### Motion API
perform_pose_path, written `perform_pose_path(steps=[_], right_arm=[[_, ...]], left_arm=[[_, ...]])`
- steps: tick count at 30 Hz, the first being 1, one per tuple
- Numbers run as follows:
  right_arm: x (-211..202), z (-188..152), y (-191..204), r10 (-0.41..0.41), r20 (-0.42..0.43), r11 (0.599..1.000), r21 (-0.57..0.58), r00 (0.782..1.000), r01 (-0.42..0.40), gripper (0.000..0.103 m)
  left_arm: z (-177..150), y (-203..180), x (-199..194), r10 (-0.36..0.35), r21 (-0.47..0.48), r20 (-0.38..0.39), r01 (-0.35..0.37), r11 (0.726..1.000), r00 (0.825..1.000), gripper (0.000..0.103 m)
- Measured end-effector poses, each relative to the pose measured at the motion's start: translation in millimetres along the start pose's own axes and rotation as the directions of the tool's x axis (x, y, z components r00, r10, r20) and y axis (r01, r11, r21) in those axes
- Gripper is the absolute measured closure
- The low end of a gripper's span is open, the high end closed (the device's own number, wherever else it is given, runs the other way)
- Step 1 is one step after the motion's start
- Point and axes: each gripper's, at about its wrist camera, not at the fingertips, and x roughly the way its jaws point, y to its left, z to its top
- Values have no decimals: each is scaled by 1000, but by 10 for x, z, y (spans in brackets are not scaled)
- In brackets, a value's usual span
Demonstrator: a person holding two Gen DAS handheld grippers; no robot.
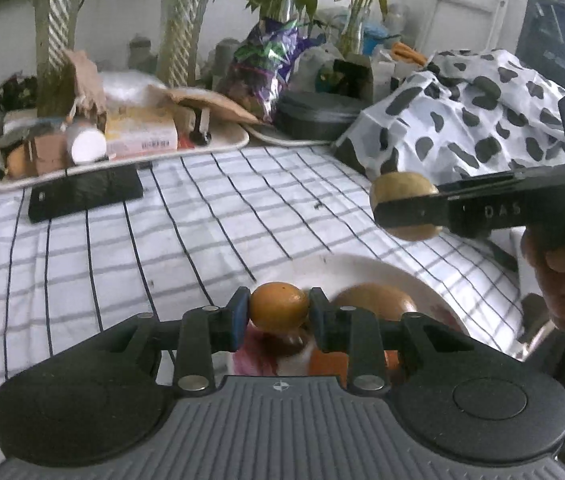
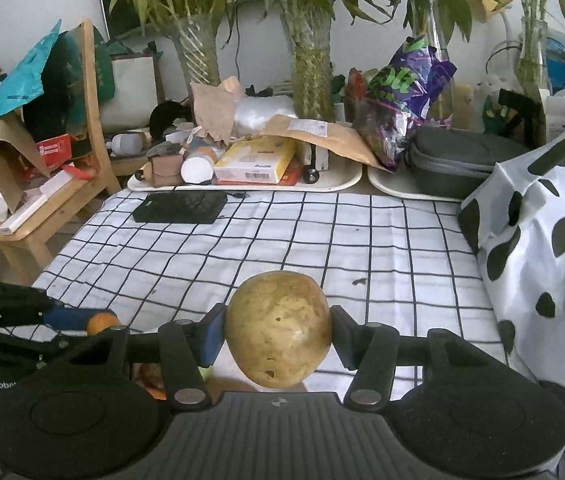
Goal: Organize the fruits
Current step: 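Lower the small orange and yellow pear onto the plate and open both grippers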
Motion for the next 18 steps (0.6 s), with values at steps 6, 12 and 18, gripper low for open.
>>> perform_pose_path(steps=[6, 12, 18], right_arm=[[-106, -88, 52, 5, -2, 1000, 4, 1000, -5, 47], [-169, -190, 98, 8, -25, 1000, 15, 1000, -8, 47], [-215, -273, 95, 16, -47, 998, 54, 999, -13, 47]], left_arm=[[-115, -64, -54, 13, 5, -31, -13, 1000, 999, 72], [-149, -120, -190, 47, 6, 11, -47, 999, 999, 36], [-198, -168, -259, 63, 3, 5, -63, 998, 998, 35]])
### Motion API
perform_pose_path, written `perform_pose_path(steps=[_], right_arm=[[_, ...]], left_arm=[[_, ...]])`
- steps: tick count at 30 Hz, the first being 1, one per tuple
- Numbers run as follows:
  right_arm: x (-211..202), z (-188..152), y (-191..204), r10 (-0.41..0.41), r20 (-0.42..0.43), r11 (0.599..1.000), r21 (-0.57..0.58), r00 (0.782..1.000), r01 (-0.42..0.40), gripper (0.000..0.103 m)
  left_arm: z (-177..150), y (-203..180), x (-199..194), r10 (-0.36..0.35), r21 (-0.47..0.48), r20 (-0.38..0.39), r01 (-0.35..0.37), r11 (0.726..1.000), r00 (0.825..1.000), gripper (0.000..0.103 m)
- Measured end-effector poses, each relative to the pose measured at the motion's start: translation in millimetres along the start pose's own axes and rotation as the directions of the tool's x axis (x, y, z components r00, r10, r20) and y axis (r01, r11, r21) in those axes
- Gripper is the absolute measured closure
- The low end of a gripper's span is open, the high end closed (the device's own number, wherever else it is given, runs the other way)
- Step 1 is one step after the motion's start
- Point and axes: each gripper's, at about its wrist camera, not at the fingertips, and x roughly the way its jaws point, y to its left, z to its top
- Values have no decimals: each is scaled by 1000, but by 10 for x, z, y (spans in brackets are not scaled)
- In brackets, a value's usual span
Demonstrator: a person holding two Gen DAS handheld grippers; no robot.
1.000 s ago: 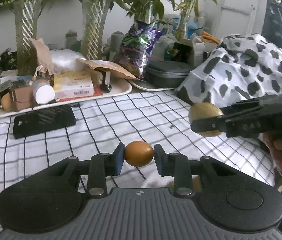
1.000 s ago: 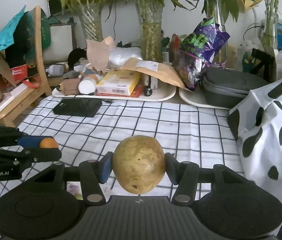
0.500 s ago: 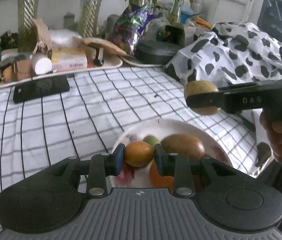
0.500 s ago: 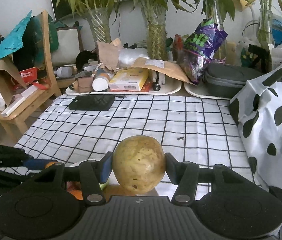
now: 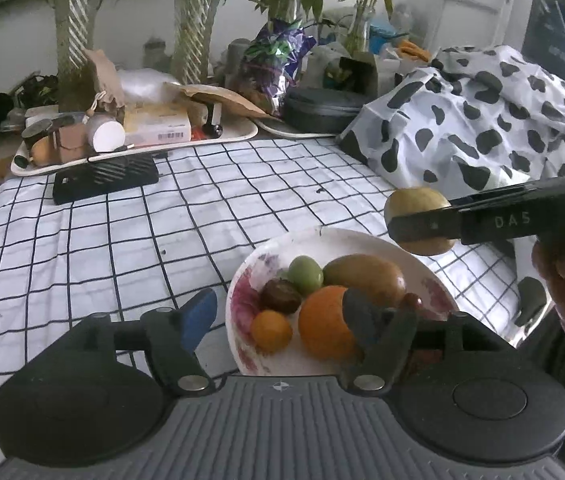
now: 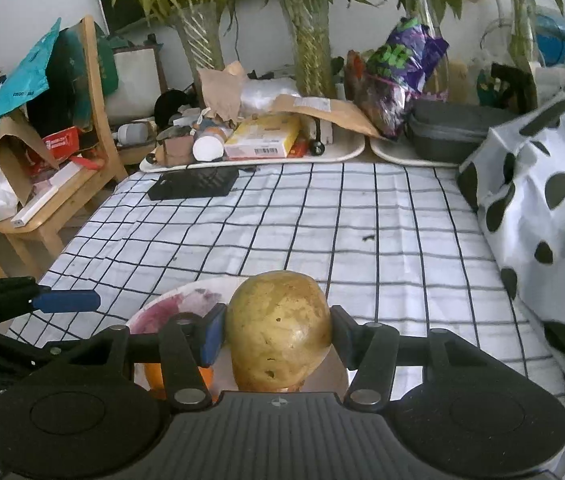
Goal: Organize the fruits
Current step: 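Lower the small orange and yellow pear onto the plate and open both grippers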
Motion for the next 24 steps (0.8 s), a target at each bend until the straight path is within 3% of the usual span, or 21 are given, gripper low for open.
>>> perform_pose_path(steps=[15, 17, 19, 24], right_arm=[[24, -278, -72, -27, -148, 988, 145, 989, 49, 46], [25, -309, -74, -23, -163, 986, 158, 986, 50, 37], [-29, -305, -55, -15, -136, 985, 168, 991, 38, 8], [-134, -334, -40, -21, -104, 983, 179, 994, 39, 6]], left_arm=[[-91, -134, -86, 26, 33, -16, -25, 999, 1000, 35], [-100, -149, -100, 37, 36, -18, -37, 999, 999, 35], [-105, -167, -119, 50, 40, -14, -49, 998, 999, 35], [-110, -177, -172, 69, 25, -3, -69, 997, 998, 35]])
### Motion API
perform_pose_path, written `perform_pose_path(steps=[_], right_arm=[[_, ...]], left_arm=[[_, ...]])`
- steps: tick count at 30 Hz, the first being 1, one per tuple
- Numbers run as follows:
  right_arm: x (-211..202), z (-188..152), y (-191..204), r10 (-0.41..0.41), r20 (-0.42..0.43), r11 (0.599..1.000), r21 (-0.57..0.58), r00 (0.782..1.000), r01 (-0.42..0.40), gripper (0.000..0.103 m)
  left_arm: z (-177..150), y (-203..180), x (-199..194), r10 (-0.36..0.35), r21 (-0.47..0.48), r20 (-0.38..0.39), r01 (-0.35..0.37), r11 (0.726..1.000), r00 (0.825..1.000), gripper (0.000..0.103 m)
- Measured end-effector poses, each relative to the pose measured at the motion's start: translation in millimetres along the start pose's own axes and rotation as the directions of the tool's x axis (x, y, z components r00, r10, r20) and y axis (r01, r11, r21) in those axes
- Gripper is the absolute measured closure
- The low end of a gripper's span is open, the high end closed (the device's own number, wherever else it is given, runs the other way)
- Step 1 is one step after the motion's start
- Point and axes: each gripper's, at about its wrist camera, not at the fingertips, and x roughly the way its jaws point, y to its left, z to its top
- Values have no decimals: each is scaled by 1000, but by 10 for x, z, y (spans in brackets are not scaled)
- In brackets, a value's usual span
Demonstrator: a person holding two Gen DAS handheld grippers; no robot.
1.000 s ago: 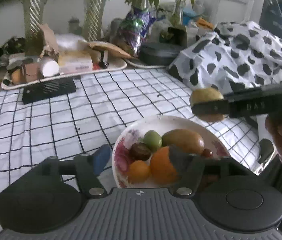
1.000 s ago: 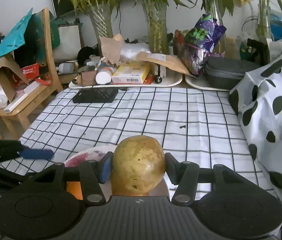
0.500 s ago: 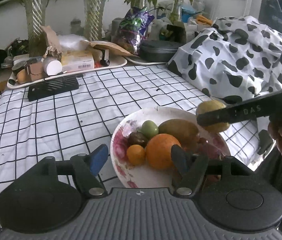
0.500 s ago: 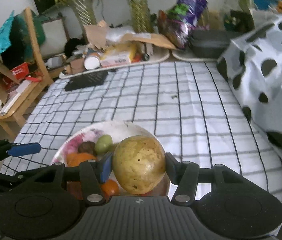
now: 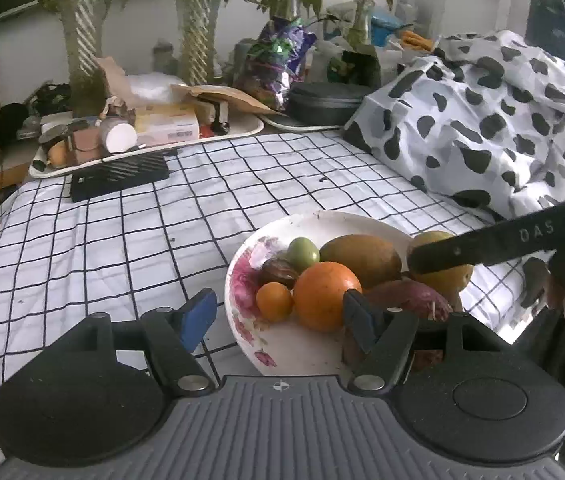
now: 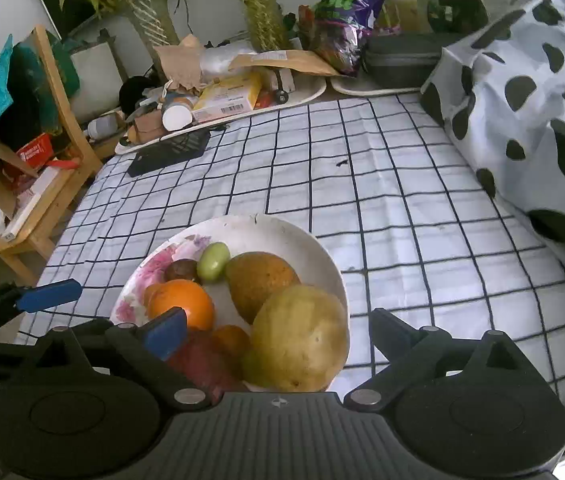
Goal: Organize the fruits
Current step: 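Lower the small orange and yellow pear onto the plate and open both grippers, then withdraw both grippers from the filled plate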
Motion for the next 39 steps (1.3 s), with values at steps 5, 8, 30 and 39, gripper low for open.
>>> perform_pose_path(steps=[5, 8, 30, 39], right_arm=[[-93, -51, 51, -37, 30, 999, -25, 999, 37, 0], [-154, -102, 90, -56, 47, 997, -44, 997, 58, 0], [-486, -658, 450, -274, 53, 942, -187, 960, 279, 0], [-438, -665, 434, -303, 32, 933, -194, 953, 303, 0]], left_arm=[[-13, -17, -42, 33, -10, -2, -33, 999, 999, 35], [-24, -40, -85, 55, -16, 0, -55, 998, 998, 35], [-252, -227, -334, 154, -77, -106, -162, 984, 982, 0], [-263, -231, -269, 182, -67, -130, -192, 979, 975, 0]])
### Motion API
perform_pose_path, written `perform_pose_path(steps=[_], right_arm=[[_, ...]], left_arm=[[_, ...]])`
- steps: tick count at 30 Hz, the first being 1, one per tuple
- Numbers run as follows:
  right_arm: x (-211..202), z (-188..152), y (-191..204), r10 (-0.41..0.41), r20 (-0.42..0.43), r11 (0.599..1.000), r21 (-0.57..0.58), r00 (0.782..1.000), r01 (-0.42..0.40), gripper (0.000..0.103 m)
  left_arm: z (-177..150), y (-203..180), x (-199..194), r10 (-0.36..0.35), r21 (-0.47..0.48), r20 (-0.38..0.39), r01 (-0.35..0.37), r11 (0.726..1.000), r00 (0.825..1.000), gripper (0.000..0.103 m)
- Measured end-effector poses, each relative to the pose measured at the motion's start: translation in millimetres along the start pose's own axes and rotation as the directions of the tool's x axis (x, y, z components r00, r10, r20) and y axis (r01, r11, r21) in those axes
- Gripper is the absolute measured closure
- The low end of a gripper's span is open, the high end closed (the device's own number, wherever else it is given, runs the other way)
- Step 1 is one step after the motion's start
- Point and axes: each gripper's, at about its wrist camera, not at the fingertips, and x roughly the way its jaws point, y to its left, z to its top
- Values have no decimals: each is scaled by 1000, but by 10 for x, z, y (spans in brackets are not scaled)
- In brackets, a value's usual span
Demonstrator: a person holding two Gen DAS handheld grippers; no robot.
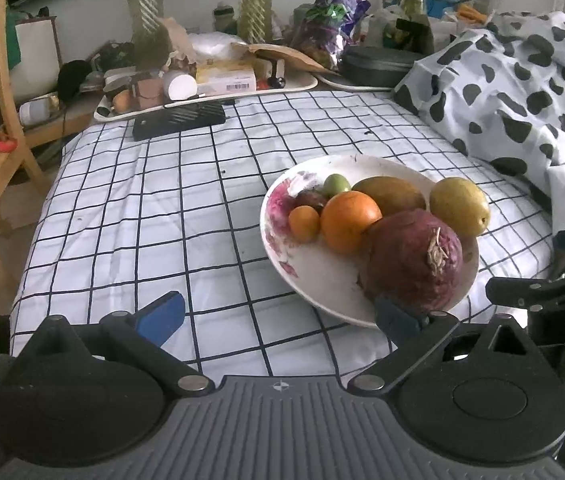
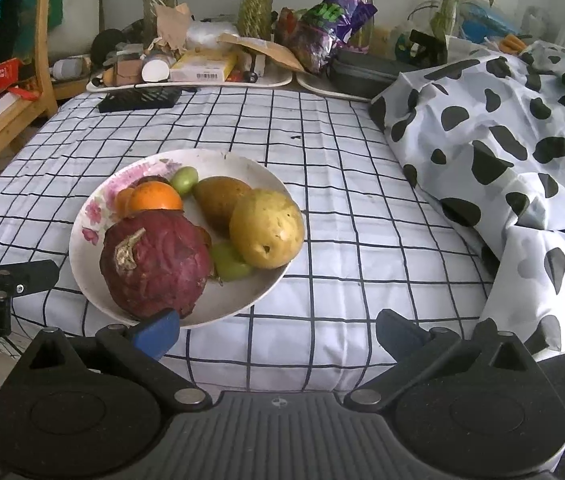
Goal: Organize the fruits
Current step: 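Withdraw both grippers from the filled plate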
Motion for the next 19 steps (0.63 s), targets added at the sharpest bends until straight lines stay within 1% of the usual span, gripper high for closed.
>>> perform_pose_path(steps=[9, 19], right_arm=[[34, -3, 14, -4, -13, 1000, -12, 1000, 4, 0], [41, -10, 17, -7, -18, 1000, -16, 1000, 7, 0]], left_arm=[[2, -21, 30, -11, 15, -8, 11, 1000, 1000, 0], [-5, -20, 25, -25, 11, -7, 25, 1000, 1000, 0]])
